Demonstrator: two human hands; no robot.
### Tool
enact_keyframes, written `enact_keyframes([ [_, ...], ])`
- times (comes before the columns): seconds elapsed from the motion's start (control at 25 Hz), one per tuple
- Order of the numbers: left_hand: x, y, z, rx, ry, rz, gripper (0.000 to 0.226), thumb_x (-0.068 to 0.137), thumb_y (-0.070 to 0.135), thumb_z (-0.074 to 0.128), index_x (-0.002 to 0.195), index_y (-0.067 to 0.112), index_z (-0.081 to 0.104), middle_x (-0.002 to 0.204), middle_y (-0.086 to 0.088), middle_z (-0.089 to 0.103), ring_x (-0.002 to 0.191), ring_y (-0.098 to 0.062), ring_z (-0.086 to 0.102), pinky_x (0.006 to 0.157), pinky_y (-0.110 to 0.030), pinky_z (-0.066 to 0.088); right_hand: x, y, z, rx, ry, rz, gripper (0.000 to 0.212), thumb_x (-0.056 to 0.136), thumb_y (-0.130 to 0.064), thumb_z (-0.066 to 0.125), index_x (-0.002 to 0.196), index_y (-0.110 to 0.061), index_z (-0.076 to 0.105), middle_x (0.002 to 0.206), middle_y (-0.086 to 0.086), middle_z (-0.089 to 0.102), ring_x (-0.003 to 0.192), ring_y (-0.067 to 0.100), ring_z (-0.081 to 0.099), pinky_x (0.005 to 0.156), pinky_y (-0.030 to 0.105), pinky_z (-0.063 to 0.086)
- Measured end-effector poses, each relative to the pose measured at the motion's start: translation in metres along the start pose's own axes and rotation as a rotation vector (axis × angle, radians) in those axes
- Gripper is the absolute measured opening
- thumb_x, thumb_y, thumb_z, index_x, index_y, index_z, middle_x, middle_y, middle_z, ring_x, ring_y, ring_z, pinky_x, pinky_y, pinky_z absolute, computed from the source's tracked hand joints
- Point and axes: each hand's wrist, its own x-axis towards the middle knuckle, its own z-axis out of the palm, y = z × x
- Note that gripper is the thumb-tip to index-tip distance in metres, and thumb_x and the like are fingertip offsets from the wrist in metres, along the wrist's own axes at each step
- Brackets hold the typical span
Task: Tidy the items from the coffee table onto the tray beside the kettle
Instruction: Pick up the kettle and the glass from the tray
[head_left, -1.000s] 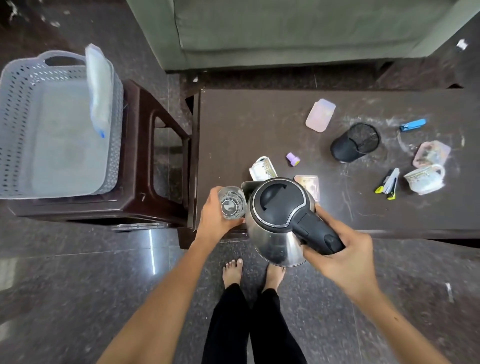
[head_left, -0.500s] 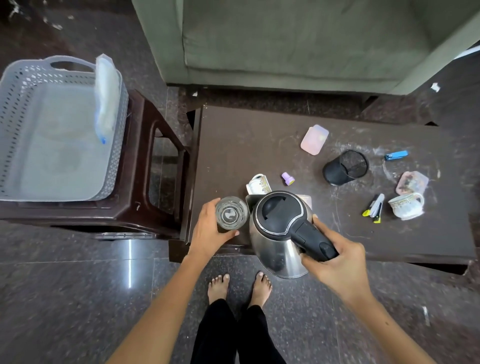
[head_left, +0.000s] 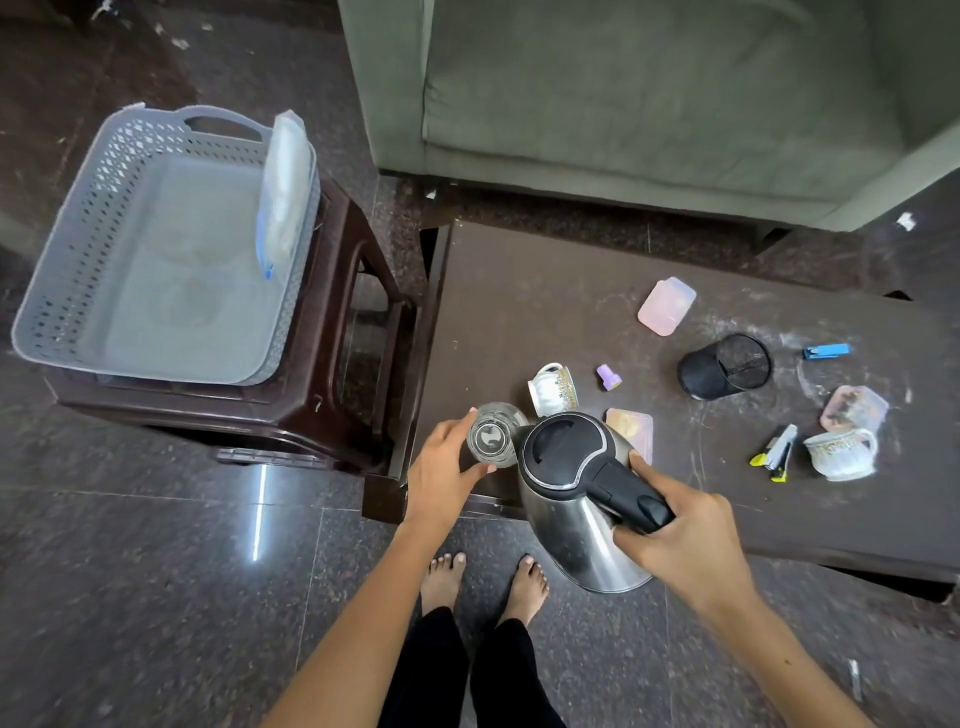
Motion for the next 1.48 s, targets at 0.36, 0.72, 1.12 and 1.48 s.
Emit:
enact_keyframes([
  [0.36,0.000,-0.001,-0.001,0.007,-0.009,-0.049,0.072,0.074,0.031,0.077,0.136,0.036,0.041,0.126,0.004,0.055,0.113,-0.017,0.056,0.088,-0.041,0.052,0.013,-0.015,-0.004,-0.196,-0.048,-0.012,0.067,0.058,-0.015,0.070,0.124,-0.026,0.061,0.041,-0.001,0.033,0.054,0.027,0.041,0.055,0.030,0.044],
  [0.72,-0.001,-0.002,0.001,-0.013,-0.012,-0.083,0.071,0.075,0.035,0.076,0.135,0.041,0.040,0.125,0.005,0.055,0.114,-0.017,0.055,0.087,-0.043,0.052,0.021,-0.023,-0.005,-0.284,-0.107,-0.018,0.060,0.061,-0.018,0.069,0.120,-0.022,0.060,0.055,0.008,0.051,0.072,0.038,0.059,0.061,0.033,0.048],
  [1.12,-0.002,0.000,0.001,-0.019,-0.016,-0.121,0.071,0.076,0.034,0.075,0.136,0.041,0.038,0.125,0.003,0.054,0.115,-0.017,0.054,0.085,-0.039,0.050,0.029,-0.028,-0.001,-0.333,-0.154,-0.002,0.052,0.059,-0.019,0.064,0.111,-0.024,0.061,0.062,0.011,0.062,0.070,0.037,0.058,0.063,0.036,0.054],
  [1.48,-0.001,0.003,0.001,0.020,-0.019,-0.145,0.072,0.077,0.035,0.075,0.138,0.041,0.037,0.128,0.003,0.052,0.116,-0.017,0.054,0.087,-0.037,0.050,0.034,-0.031,-0.001,-0.345,-0.193,0.003,0.035,0.058,-0.018,0.064,0.093,-0.024,0.062,0.061,0.009,0.061,0.064,0.031,0.058,0.058,0.031,0.050],
])
